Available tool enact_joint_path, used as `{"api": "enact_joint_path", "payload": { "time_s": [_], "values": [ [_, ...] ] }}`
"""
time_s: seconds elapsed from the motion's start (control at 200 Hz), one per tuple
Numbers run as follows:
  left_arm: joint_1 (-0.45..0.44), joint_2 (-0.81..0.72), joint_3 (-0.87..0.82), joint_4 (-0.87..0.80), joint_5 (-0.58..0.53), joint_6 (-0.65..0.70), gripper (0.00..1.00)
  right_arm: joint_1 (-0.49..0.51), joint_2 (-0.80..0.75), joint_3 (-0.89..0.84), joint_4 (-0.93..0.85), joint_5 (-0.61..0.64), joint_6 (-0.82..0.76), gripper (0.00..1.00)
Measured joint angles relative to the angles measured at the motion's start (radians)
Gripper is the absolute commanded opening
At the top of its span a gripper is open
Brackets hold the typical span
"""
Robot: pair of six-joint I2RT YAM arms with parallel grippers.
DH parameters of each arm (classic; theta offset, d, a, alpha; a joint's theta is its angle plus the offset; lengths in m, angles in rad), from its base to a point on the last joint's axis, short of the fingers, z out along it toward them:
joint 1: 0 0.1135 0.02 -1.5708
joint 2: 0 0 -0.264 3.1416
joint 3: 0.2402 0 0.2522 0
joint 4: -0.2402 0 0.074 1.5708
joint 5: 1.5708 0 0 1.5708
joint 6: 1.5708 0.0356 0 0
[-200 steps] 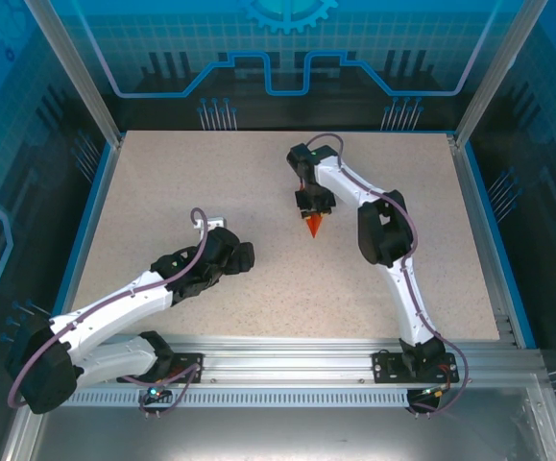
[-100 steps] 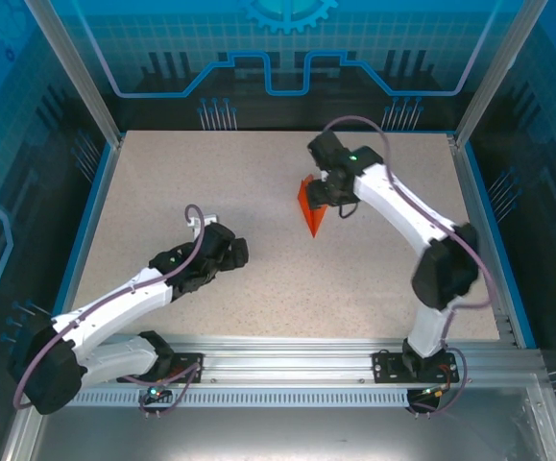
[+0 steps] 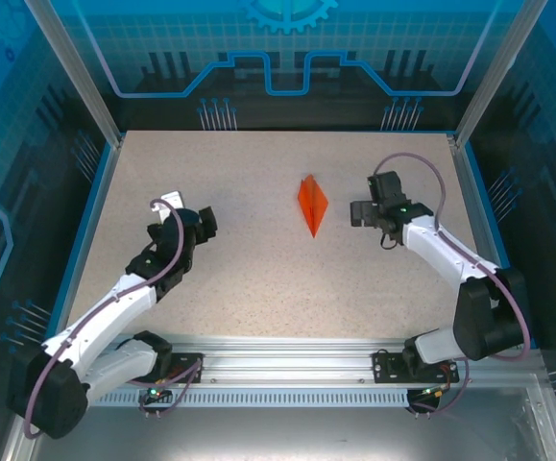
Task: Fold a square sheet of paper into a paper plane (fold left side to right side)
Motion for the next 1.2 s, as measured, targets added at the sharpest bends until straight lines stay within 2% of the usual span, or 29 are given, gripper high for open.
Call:
{"api": "enact_joint_path", "payload": {
  "time_s": [0.125, 0.27, 0.39, 0.655, 0.79, 0.92, 1.2],
  "values": [
    [0.093, 0.049, -0.048, 0.109, -0.006, 0.077, 0.99, -0.077, 0.001, -0.131, 0.185, -0.005, -0.045, 0.99],
    [0.199, 0.125, -0.133, 0.258, 0.005, 0.138, 0.98, -0.099, 0.027, -0.259, 0.408, -0.003, -0.106, 0.99],
    [0.240, 0.173, -0.198, 0.378, 0.039, 0.184, 0.98, -0.099, 0.040, -0.355, 0.591, -0.021, -0.169, 1.00],
    [0.303, 0.278, -0.292, 0.686, 0.193, 0.257, 0.98, -0.142, 0.058, -0.523, 0.982, -0.120, -0.216, 0.99],
    [0.311, 0.348, -0.326, 0.866, 0.274, 0.293, 0.99, -0.164, 0.072, -0.546, 1.029, -0.182, -0.220, 0.99],
    [0.312, 0.496, -0.339, 1.030, 0.341, 0.327, 0.98, -0.171, 0.072, -0.544, 1.068, -0.216, -0.224, 1.00],
    [0.335, 0.528, -0.250, 0.975, 0.397, 0.336, 0.99, -0.171, 0.072, -0.544, 1.079, -0.240, -0.224, 0.99]
  ]
}}
